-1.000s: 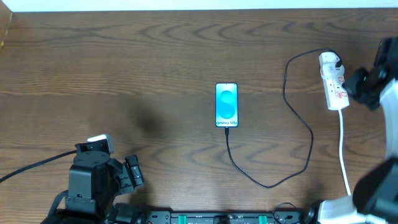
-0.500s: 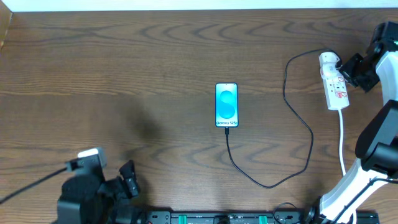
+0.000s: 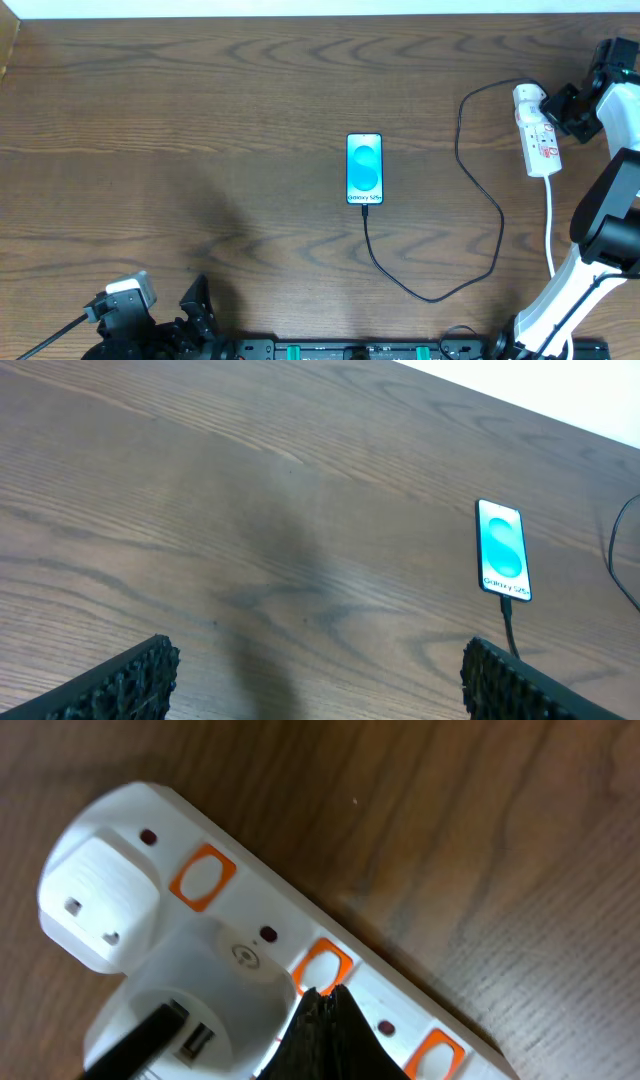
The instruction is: Plug charger to phone and switch on socket
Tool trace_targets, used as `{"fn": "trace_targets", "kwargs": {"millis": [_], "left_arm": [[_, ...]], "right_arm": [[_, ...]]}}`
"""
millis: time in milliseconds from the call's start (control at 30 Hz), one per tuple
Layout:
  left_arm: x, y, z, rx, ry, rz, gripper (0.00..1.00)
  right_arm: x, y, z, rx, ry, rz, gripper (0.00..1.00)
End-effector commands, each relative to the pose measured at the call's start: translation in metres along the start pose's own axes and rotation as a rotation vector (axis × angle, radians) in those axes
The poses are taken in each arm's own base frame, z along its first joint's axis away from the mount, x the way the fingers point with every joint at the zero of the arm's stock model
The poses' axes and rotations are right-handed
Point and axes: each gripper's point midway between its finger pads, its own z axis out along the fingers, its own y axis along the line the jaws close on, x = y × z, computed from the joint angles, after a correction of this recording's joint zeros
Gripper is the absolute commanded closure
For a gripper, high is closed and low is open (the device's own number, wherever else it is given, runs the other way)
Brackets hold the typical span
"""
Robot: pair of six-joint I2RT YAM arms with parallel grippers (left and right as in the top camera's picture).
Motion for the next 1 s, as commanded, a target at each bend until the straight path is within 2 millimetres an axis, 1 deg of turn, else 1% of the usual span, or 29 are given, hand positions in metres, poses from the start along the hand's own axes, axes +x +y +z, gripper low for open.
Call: {"fn": "trace_targets", "kwargs": {"millis": [0, 100, 167, 367, 467, 533, 567, 600, 700, 767, 833, 900, 967], "left_arm": [[-0.002, 0.002, -0.002, -0.008, -0.015, -0.014, 0.09], [-0.002, 0.002, -0.002, -0.008, -0.014, -0.014, 0.09], [-0.002, 0.002, -0.002, -0.008, -0.014, -0.014, 0.09], [-0.002, 0.002, -0.003, -0.007, -0.015, -0.014, 0.09], [-0.002, 0.002, -0.003, -0.007, -0.015, -0.014, 0.09], [-0.002, 0.002, -0.003, -0.008, -0.015, -0.014, 0.09], [-0.002, 0.002, -0.003, -0.008, -0.015, -0.015, 0.09], [-0.002, 0.002, -0.003, -0.007, -0.015, -0.014, 0.09], [-0.002, 0.002, -0.002, -0.008, -0.015, -0.014, 0.09], [-0.002, 0.002, -0.003, -0.007, -0.015, -0.014, 0.09], [-0.002, 0.002, -0.003, -0.007, -0.016, -0.014, 0.09], [-0.002, 0.002, -0.003, -0.006, -0.017, -0.015, 0.09], [-0.002, 0.002, -0.004, -0.004, -0.024, -0.016, 0.09]], "right_arm": [[-0.008, 0.006, -0.002, -0.017, -0.024, -0.004, 0.99], [-0.006, 0.009, 0.003, -0.018, -0.019, -0.001, 0.99], [0.001, 0.013, 0.011, -0.017, -0.002, -0.007, 0.99], [0.033, 0.026, 0.043, -0.017, 0.101, -0.045, 0.99], [0.044, 0.032, 0.046, -0.011, 0.121, -0.078, 0.99], [0.043, 0.037, 0.039, -0.020, 0.112, -0.098, 0.99], [0.042, 0.039, 0.033, -0.023, 0.107, -0.099, 0.99], [0.038, 0.041, 0.022, -0.031, 0.096, -0.102, 0.99], [0.018, 0.045, -0.021, -0.070, 0.024, -0.112, 0.99], [-0.001, 0.044, -0.060, -0.095, -0.056, -0.112, 0.99], [-0.020, 0.036, -0.102, -0.101, -0.156, -0.093, 0.99], [-0.032, 0.027, -0.140, -0.090, -0.249, -0.076, 0.99], [-0.041, 0.017, -0.179, -0.068, -0.347, -0.065, 0.99]]}}
